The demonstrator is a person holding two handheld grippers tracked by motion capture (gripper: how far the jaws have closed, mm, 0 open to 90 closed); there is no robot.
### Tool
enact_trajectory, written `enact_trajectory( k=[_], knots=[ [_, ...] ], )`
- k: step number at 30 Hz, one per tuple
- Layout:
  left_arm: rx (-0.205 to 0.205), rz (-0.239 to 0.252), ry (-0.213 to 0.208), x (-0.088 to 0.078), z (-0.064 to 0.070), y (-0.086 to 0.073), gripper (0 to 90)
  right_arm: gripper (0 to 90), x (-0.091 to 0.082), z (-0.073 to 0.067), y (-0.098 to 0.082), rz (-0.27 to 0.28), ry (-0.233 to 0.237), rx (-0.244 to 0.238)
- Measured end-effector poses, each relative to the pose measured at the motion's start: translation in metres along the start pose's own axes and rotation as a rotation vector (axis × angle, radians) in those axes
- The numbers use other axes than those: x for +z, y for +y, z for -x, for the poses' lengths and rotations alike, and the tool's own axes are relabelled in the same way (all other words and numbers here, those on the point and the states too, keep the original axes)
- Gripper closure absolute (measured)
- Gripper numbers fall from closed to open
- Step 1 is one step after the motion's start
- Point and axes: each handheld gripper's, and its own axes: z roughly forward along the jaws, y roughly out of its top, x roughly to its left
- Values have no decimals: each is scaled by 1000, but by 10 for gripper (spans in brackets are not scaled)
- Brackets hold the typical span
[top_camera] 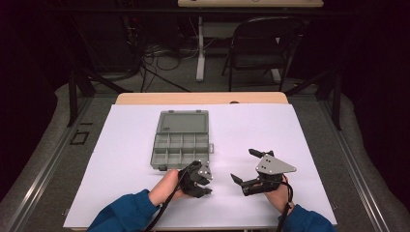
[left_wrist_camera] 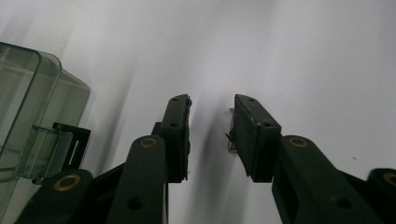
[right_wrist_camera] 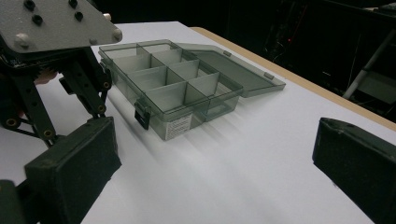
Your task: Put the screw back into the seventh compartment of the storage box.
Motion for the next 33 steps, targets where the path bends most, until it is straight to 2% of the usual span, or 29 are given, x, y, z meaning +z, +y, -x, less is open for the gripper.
enact_trajectory(
  k=[14,19,24,33],
  knots=[
    [17,-8,-13,3,3,1,728,0,0,0,0,-1,-2,-1],
    [19,-9,-16,4,3,0,779,0,0,0,0,-1,-2,-1],
    [24,-11,-21,4,3,-1,866,0,0,0,0,-3,-4,-2],
    [22,5,-8,2,3,-3,876,0,0,0,0,0,1,0]
  ],
)
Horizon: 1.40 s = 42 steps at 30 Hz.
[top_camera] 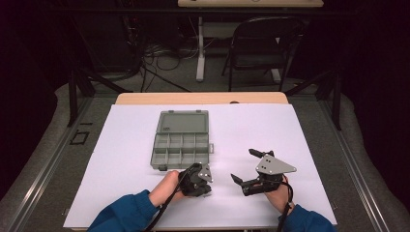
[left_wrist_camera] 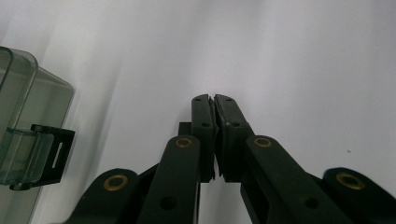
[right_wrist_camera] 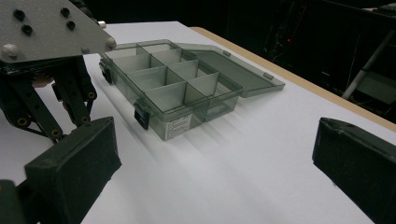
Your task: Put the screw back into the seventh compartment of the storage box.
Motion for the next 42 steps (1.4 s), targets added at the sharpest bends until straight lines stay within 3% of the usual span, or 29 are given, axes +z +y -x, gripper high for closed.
enact_trajectory(
  k=[22,23,24,25,26,42],
  knots=[
    [-23,27,28,-16,-9,-6,876,0,-1,0,0,1,-4,3],
    [-29,27,28,-17,-9,-6,876,0,-3,0,1,-17,2,-2],
    [-29,24,30,-18,-9,-7,876,0,-1,0,0,-2,-2,0],
    [-31,30,31,-18,-10,-7,876,0,-4,1,1,-29,4,-4],
    [-31,27,32,-19,-11,-8,876,0,-2,0,0,-1,-6,0],
    [-59,45,58,-32,-19,-15,876,0,-2,1,0,5,-6,7]
  ],
)
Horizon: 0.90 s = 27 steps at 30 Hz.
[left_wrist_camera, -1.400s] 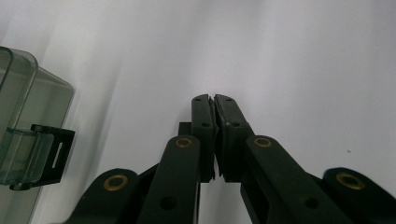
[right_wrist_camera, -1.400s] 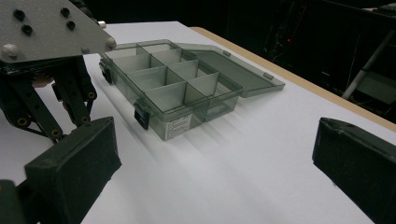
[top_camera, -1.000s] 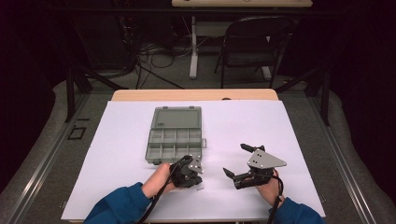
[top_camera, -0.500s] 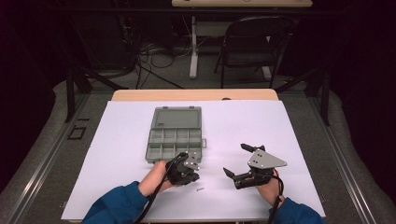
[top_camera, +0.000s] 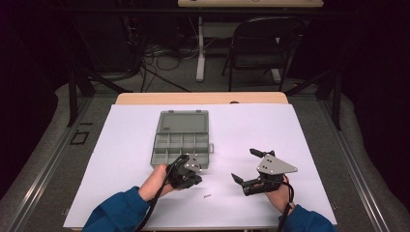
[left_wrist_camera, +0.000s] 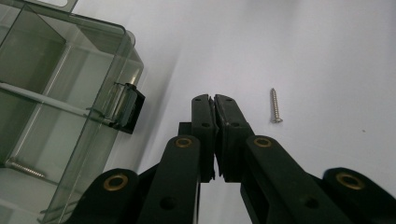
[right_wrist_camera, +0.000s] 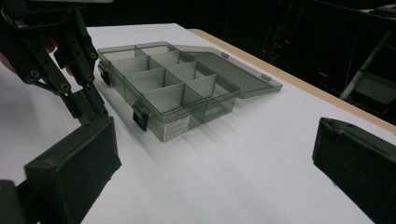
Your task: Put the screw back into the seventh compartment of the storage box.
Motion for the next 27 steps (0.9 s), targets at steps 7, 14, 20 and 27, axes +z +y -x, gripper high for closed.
enact_trajectory(
  k=[7,14,20,27],
  knots=[
    [-6,-1,8,-4,-3,-2,876,0,0,0,0,0,-2,1],
    [-16,2,10,-7,-6,-4,876,0,0,0,0,-2,-2,0],
    [-20,8,17,-13,-9,-4,876,0,0,0,0,0,-2,0],
    [-26,10,22,-15,-10,-5,876,0,-1,1,0,2,-5,-1]
  ],
)
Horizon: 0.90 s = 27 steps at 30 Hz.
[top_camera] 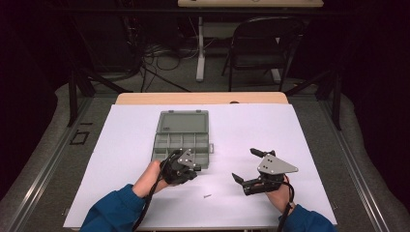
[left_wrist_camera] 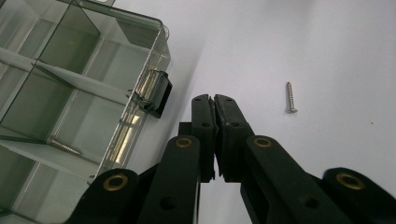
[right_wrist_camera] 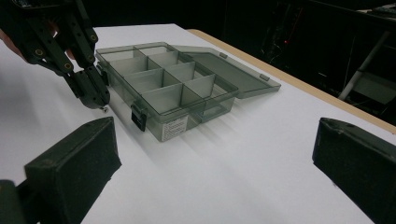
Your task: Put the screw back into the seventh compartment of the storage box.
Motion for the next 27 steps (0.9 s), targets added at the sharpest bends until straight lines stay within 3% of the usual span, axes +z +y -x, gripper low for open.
enact_trajectory(
  k=[15,16,17,27],
  knots=[
    [-6,26,28,-13,-5,1,875,0,0,0,0,10,-18,1],
    [-10,30,29,-13,-6,1,876,0,-2,0,1,-17,-1,-1],
    [-11,32,30,-14,-6,1,876,0,0,0,0,8,-18,2],
    [-19,51,55,-22,-12,2,876,0,-1,0,0,1,-13,-1]
  ],
)
